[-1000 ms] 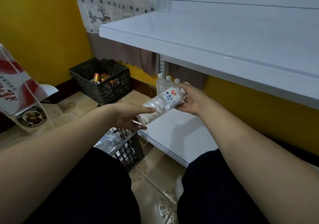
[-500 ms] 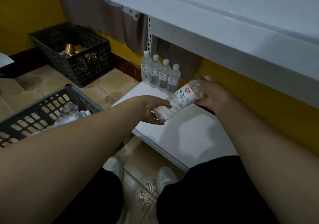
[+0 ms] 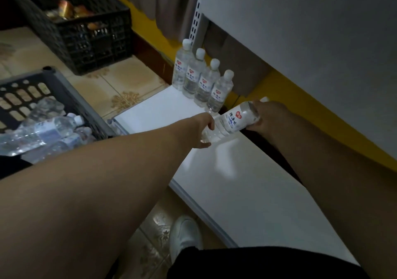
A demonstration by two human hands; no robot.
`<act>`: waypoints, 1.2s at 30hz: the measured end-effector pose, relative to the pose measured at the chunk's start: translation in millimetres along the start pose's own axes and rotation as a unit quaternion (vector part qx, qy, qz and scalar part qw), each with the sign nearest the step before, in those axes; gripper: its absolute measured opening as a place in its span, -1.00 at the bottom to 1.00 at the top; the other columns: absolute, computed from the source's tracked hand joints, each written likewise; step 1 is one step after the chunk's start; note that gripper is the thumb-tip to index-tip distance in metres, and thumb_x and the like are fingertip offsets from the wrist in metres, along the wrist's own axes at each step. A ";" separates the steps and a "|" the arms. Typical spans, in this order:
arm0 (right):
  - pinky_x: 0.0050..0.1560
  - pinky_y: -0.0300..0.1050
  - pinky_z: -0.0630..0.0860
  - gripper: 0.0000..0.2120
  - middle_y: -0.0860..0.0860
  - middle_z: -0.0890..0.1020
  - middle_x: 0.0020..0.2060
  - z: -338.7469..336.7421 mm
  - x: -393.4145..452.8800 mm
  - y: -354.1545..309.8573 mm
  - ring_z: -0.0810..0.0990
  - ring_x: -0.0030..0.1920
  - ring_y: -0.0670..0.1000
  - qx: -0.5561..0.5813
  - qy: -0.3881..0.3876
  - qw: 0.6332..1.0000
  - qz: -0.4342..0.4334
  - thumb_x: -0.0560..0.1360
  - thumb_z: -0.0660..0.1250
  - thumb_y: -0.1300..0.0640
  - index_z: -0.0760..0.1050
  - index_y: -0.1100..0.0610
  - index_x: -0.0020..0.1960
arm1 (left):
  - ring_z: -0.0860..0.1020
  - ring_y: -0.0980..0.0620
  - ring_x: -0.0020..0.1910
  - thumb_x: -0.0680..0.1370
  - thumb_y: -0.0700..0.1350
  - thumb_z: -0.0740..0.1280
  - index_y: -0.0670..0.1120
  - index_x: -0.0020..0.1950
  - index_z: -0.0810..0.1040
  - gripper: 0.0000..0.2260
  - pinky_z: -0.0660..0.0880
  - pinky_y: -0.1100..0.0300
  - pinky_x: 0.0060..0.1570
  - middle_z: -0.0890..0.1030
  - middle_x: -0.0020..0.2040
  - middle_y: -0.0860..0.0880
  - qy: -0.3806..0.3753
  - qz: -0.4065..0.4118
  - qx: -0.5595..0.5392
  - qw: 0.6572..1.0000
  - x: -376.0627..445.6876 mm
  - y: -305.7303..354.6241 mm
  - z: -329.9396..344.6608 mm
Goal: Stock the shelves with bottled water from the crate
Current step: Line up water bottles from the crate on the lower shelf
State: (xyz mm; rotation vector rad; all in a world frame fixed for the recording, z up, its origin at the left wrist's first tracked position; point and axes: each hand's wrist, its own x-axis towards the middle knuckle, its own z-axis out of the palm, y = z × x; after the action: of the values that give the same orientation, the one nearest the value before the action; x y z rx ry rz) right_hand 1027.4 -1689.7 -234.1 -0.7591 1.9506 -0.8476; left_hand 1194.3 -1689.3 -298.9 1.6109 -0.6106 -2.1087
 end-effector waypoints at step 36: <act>0.17 -0.05 0.50 -0.47 0.08 0.49 0.30 62.5 144.1 4.9 0.51 0.28 0.11 -0.128 0.123 0.974 -0.137 0.54 0.36 -0.03 0.32 0.12 0.43 | 0.31 -0.11 0.41 0.49 -0.29 0.27 -0.01 0.50 0.24 -0.41 0.42 -0.02 0.24 0.31 0.47 -0.11 -0.131 0.138 0.235 0.953 122.9 16.0 29.6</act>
State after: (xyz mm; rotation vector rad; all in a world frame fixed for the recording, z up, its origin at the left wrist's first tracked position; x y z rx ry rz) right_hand 1016.4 -1813.9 -329.6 -1.1428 2.2377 -0.8964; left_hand 1136.6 -1769.5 -379.5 1.3621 -1.4285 -2.0765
